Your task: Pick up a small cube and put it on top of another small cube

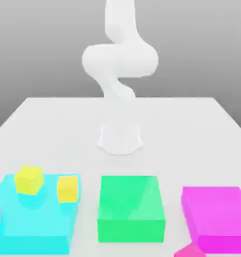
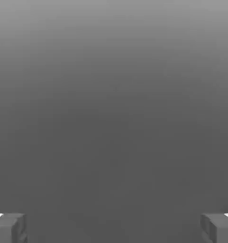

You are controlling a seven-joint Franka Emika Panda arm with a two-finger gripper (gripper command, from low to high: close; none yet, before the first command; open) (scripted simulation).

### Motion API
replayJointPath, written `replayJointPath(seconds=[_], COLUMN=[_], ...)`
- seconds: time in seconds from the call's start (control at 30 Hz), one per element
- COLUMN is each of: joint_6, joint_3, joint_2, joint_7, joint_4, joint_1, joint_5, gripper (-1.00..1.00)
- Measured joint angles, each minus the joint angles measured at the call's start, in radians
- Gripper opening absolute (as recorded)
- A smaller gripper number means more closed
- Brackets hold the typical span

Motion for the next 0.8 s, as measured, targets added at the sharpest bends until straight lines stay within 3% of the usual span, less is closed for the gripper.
replayJointPath(seconds=[0.8], joint_6=[0.221], joint_3=[0.068], joint_2=[0.877], joint_7=[-0.185], joint_4=[0.067], joint_1=[0.136], joint_5=[-0.032], gripper=[0.0])
